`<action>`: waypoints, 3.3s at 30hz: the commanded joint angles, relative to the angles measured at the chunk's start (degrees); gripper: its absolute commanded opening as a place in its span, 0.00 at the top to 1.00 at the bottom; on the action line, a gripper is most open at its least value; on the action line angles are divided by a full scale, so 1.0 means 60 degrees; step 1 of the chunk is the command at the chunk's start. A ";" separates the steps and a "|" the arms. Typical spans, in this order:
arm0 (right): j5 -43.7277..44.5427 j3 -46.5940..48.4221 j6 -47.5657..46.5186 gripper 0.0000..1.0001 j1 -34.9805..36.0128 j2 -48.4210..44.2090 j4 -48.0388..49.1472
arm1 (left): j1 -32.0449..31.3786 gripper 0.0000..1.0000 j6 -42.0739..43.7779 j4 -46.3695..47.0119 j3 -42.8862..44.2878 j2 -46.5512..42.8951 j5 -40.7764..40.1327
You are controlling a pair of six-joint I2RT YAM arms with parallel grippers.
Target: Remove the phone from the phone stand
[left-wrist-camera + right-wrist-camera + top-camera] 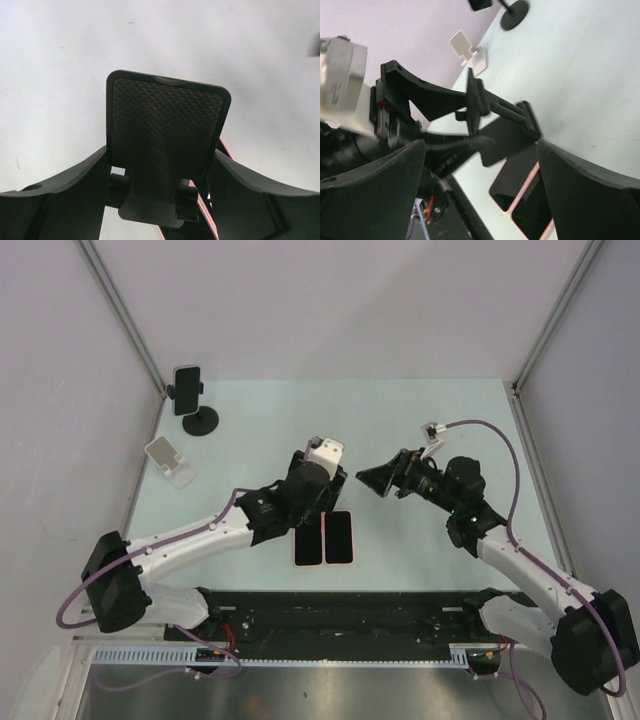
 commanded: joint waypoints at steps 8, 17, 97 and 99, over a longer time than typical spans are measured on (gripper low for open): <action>0.2025 0.0330 -0.2293 0.00 -0.1621 -0.1896 -0.2933 | 0.4854 0.92 -0.1551 0.0363 -0.1565 -0.2266 -0.0089; 0.2158 -0.0139 -0.2720 0.00 -0.1857 -0.2043 -0.2802 | 0.8929 0.91 -0.1246 0.0494 -0.1449 -0.1493 0.1845; 0.1074 -0.0579 -0.3174 0.00 -0.1651 -0.0827 -0.1835 | 0.9282 0.00 0.3722 0.4933 0.6623 0.7166 -0.1830; 0.1060 -0.0593 -0.3189 0.00 -0.1666 -0.0813 -0.1835 | 0.9282 0.00 0.3561 0.4933 0.6565 0.7195 -0.1830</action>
